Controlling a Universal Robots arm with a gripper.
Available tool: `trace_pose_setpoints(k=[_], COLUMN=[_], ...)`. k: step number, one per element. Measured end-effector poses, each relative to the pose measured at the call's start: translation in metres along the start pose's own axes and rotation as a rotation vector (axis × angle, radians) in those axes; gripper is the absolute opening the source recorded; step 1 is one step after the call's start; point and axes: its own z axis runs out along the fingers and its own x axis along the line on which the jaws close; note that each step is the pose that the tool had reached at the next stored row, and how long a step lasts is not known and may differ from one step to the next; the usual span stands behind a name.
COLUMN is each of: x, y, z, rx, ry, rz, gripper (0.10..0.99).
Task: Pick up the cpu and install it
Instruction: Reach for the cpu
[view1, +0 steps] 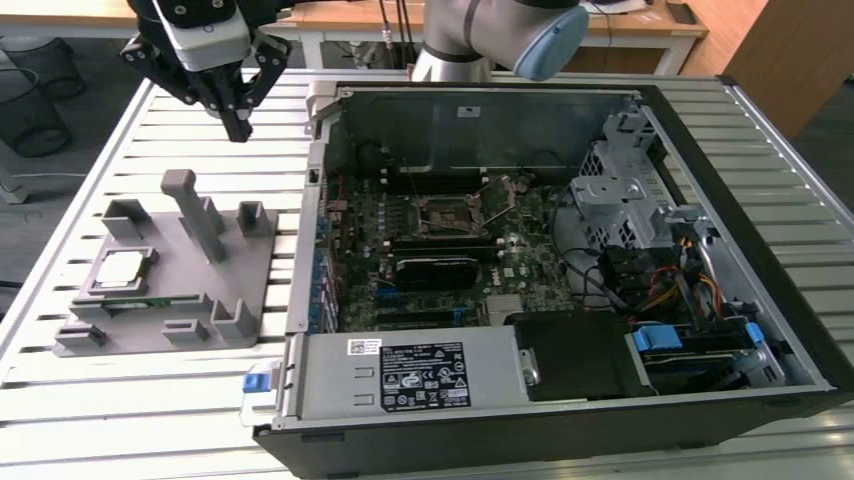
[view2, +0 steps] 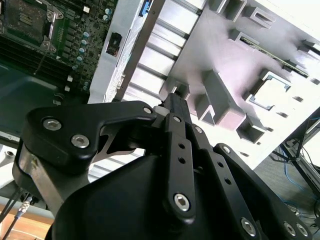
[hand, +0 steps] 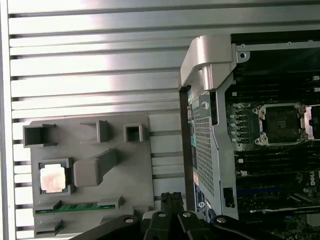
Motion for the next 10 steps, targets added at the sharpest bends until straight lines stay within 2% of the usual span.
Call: trace_pose_setpoints(k=[10], x=[0.0093], y=[-0.0007], z=[0.0005], rx=[0.000], ry=[0.0002], rz=[0.000], gripper=[0.106])
